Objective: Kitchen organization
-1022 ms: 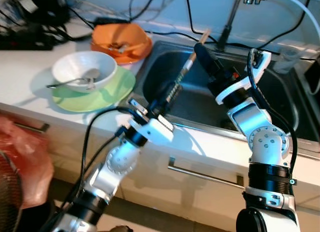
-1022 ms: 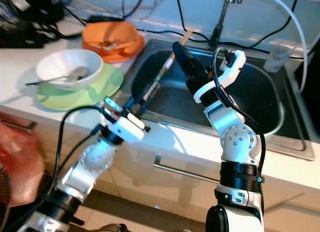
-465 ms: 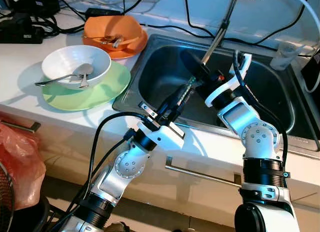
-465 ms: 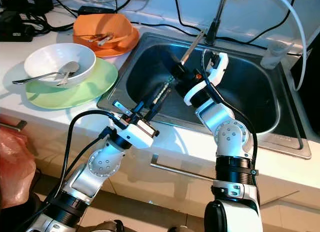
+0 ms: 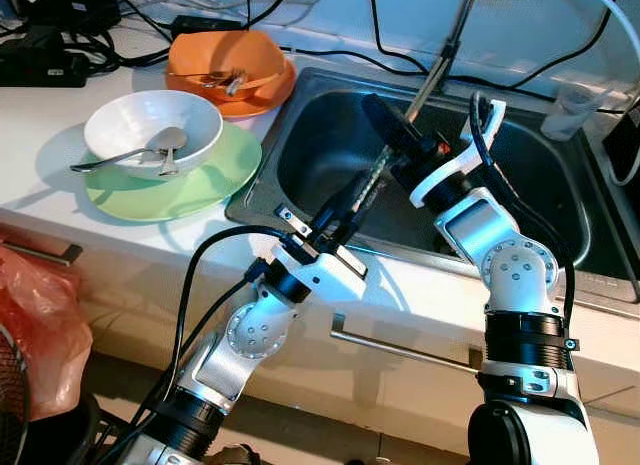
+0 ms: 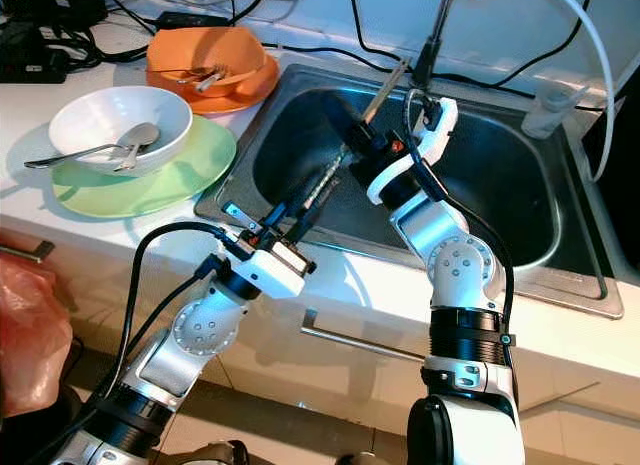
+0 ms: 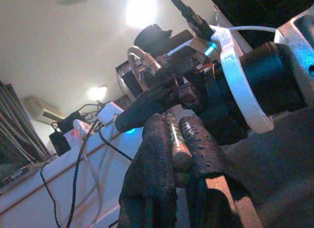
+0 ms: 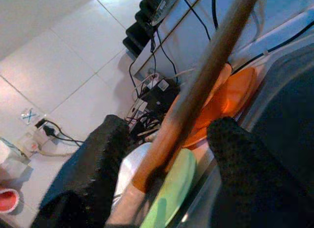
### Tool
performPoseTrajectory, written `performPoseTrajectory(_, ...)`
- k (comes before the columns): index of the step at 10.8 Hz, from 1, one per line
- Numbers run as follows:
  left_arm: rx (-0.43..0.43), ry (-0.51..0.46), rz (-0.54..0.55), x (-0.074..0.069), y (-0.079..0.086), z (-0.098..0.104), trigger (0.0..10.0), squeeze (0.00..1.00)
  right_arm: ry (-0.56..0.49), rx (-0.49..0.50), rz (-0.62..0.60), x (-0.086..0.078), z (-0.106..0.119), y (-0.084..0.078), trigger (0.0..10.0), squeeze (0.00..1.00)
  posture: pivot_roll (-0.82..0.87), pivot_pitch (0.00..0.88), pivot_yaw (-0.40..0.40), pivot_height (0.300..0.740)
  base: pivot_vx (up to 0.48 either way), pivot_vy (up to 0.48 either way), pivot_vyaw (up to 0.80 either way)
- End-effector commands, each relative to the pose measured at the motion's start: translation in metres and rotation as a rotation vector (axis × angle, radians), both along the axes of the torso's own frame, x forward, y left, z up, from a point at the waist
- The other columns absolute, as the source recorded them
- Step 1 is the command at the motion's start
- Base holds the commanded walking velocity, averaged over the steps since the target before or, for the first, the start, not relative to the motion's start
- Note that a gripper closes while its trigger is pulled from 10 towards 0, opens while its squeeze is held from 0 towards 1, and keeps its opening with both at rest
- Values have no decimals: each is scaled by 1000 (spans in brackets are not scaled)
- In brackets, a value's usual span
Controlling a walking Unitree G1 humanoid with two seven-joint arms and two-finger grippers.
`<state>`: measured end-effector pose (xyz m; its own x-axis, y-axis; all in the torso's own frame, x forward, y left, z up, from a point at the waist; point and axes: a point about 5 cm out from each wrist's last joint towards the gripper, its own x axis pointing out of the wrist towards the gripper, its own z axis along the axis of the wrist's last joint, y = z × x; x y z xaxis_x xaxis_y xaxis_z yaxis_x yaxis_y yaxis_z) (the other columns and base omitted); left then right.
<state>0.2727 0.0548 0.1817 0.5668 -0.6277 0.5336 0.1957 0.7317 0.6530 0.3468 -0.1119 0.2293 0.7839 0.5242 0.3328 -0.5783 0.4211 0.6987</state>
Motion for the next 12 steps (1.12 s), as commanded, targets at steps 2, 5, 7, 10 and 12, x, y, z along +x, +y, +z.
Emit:
performPoseTrajectory(2, -27, -39, 24, -2, 4, 8, 0, 0, 6, 12, -30, 3, -1, -6, 0, 0, -11, 97, -90, 740, 0, 0, 0)
performPoseTrajectory(5, -30, -41, 36, -1, 6, 8, 0, 0, 11, 15, -40, 3, -3, -8, 0, 0, -13, 91, -89, 740, 0, 0, 0)
performPoseTrajectory(7, -30, -43, 34, -1, 5, 8, 0, 0, 24, 15, -48, 3, -6, -9, 0, 0, -13, 87, -85, 740, 0, 0, 0)
performPoseTrajectory(10, -24, -45, 31, 1, 5, 8, 0, 0, 61, -5, -43, 5, -12, -7, 0, 0, -11, 83, -80, 740, 0, 0, 0)
performPoseTrajectory(12, -24, -44, 34, 1, 6, 8, 0, 0, 74, 19, -32, 7, -13, -6, 0, 0, -10, 81, -75, 740, 0, 0, 0)
